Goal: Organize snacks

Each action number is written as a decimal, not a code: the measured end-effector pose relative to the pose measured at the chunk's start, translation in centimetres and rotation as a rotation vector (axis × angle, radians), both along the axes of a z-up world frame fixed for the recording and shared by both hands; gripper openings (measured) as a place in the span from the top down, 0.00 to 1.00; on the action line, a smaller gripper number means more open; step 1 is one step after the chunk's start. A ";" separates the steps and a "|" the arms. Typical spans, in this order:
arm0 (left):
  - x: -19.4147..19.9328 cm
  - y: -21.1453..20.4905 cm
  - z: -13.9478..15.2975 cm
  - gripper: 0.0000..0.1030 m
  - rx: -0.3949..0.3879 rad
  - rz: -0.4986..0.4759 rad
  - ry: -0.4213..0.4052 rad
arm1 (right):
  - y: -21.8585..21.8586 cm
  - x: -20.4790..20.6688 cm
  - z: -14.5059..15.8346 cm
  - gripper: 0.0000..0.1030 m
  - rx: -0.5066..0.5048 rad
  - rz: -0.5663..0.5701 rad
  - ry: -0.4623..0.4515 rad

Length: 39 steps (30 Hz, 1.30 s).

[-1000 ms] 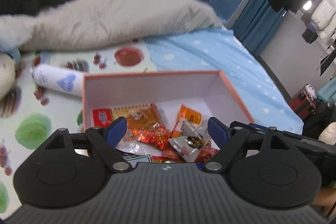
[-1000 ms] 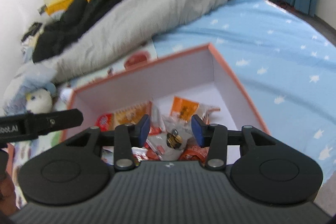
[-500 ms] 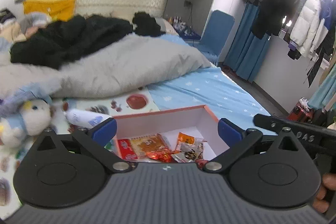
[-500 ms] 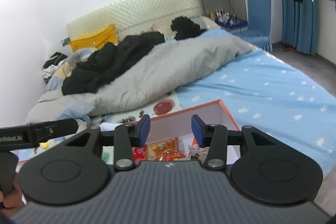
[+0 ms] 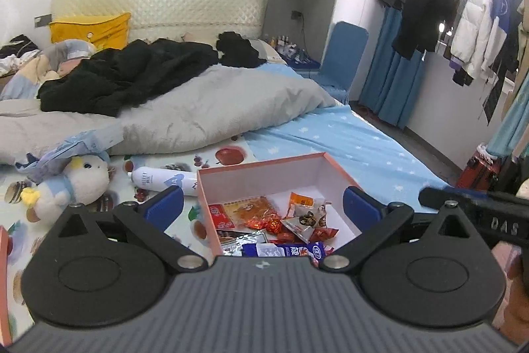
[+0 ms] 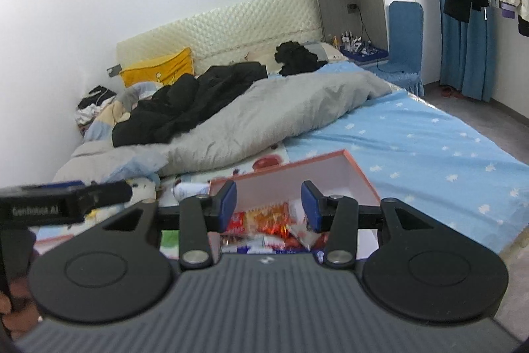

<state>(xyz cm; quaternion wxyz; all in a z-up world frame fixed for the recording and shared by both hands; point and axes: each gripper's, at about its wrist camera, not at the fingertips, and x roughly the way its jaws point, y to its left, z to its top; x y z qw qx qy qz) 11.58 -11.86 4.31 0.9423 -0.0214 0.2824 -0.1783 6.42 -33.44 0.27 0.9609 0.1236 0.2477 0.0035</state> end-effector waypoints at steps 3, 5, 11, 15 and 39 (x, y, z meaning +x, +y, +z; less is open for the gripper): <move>-1.5 0.1 -0.4 0.00 -0.002 0.005 -0.006 | 0.2 -1.3 -0.4 0.55 -0.007 -0.003 -0.002; -2.3 0.1 -0.7 0.00 -0.002 0.011 -0.008 | 0.3 -2.0 -0.6 0.55 -0.022 -0.005 -0.008; -4.1 0.1 -2.1 0.00 0.004 0.031 0.006 | 0.5 -3.6 -1.7 0.55 -0.034 -0.010 -0.005; -5.5 -0.1 -3.0 0.00 0.032 0.058 0.001 | 0.7 -4.3 -2.6 0.55 -0.029 0.000 0.010; -5.5 0.3 -5.7 0.00 0.050 0.082 0.063 | 1.4 -4.6 -4.5 0.55 -0.030 0.009 0.053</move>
